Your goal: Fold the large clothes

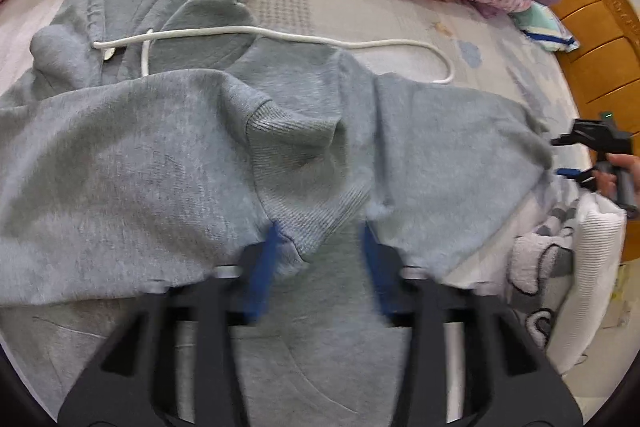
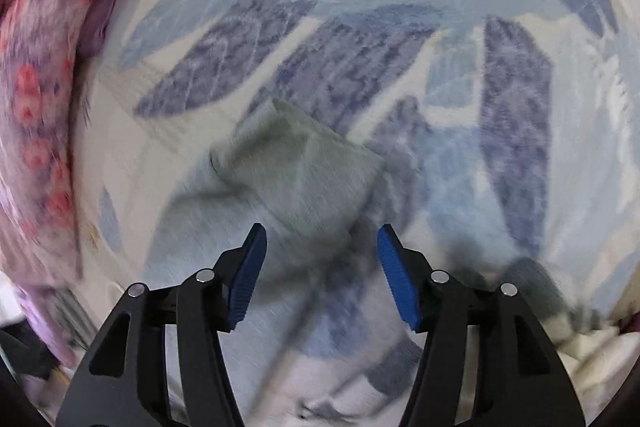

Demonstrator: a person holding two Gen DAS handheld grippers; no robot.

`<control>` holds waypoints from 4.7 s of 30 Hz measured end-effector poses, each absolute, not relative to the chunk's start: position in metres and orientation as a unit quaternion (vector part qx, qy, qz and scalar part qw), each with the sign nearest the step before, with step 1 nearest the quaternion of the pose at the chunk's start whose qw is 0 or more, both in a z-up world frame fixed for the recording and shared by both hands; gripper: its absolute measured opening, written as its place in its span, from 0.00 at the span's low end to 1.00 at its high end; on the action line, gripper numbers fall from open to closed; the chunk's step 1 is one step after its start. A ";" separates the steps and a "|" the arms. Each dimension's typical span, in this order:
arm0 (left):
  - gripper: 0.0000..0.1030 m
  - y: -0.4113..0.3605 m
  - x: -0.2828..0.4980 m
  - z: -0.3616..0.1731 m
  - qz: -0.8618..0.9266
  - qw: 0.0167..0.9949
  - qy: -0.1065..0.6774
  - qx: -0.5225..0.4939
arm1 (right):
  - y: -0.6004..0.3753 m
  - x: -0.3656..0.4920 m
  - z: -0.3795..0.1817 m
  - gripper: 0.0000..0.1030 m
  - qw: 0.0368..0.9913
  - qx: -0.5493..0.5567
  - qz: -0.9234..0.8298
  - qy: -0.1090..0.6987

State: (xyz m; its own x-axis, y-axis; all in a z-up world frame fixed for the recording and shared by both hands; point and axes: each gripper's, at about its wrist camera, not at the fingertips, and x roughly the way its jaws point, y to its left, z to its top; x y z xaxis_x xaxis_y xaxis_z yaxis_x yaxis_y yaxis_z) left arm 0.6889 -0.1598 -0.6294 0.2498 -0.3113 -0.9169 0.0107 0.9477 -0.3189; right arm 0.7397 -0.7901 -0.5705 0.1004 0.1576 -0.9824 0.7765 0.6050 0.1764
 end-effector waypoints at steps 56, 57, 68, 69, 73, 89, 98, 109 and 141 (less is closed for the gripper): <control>0.71 0.226 0.572 -0.577 0.184 0.785 0.533 -0.257 | -0.088 0.612 -0.478 0.46 0.747 0.130 0.283 0.587; 0.71 0.220 0.578 -0.574 0.177 0.788 0.532 -0.255 | -0.113 0.617 -0.473 0.46 0.756 0.133 0.262 0.585; 0.71 0.138 0.663 -0.642 0.106 0.756 0.617 -0.192 | -0.326 0.675 -0.535 0.17 0.748 0.132 0.052 0.648; 0.71 0.140 0.663 -0.654 0.113 0.748 0.627 -0.187 | -0.336 0.678 -0.546 0.17 0.740 0.135 0.045 0.657; 0.75 0.141 0.665 -0.665 0.106 0.745 0.635 -0.176 | -0.357 0.686 -0.586 0.15 0.706 0.180 0.057 0.683; 0.75 0.165 0.839 -0.619 -0.007 0.785 0.567 -0.250 | -0.305 0.847 -0.514 0.54 0.768 0.113 0.166 0.608; 0.81 0.149 0.958 -0.658 0.003 0.781 0.595 -0.189 | -0.282 0.951 -0.573 0.56 0.754 0.156 0.165 0.616; 0.25 0.134 1.003 -0.681 0.030 0.782 0.611 -0.116 | -0.285 0.973 -0.594 0.23 0.762 0.163 0.142 0.610; 0.62 0.101 0.597 -0.592 0.000 0.789 0.576 -0.213 | -0.354 0.616 -0.508 0.48 0.760 0.079 0.131 0.632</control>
